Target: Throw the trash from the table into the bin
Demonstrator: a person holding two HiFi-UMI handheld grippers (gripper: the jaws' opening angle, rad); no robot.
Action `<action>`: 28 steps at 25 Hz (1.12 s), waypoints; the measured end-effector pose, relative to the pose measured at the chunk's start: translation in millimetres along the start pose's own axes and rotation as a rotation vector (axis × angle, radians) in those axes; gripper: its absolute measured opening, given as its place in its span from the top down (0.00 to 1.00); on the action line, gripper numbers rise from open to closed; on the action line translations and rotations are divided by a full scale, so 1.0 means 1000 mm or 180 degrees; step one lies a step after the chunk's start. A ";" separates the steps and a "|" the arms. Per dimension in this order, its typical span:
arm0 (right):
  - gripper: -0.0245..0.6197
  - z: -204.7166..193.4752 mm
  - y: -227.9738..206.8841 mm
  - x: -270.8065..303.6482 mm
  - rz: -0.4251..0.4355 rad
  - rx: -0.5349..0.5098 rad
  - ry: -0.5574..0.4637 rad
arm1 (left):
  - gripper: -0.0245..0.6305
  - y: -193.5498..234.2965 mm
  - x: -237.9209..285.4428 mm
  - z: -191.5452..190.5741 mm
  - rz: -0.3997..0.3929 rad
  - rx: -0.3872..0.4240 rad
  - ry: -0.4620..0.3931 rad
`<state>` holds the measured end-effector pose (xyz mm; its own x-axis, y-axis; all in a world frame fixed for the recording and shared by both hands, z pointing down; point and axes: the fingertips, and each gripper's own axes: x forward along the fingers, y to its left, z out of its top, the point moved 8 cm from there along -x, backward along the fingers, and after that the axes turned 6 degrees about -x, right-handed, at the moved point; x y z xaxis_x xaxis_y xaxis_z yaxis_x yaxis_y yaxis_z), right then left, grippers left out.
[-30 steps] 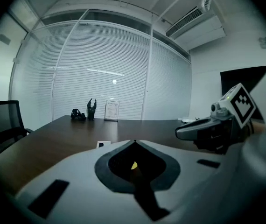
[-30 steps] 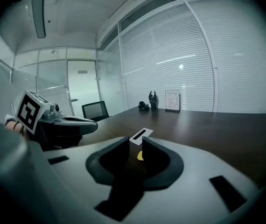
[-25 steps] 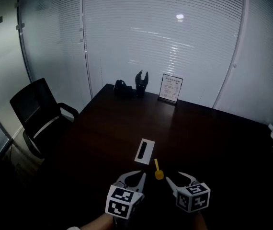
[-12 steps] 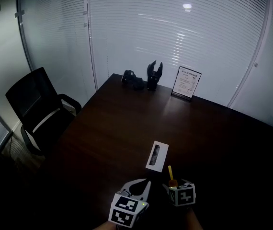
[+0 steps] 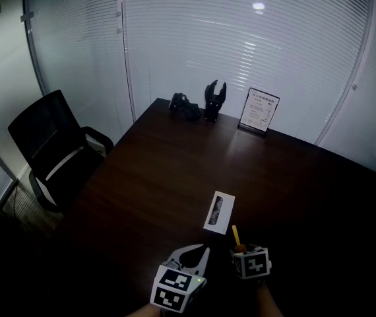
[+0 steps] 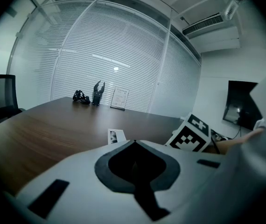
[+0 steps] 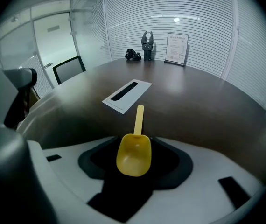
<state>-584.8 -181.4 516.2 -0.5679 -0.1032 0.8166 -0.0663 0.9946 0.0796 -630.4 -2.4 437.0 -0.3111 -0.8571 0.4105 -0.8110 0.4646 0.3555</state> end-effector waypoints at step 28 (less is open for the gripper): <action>0.63 -0.346 -0.030 -0.445 -0.0848 0.0668 -0.1050 | 0.96 -0.405 -0.094 -0.145 -0.1241 0.0871 0.0051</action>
<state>-46.3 -162.1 348.1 -0.7366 -0.3856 0.5556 -0.3901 0.9133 0.1167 -201.0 -78.1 375.8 0.0483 -0.9514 0.3042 -0.9671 0.0316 0.2524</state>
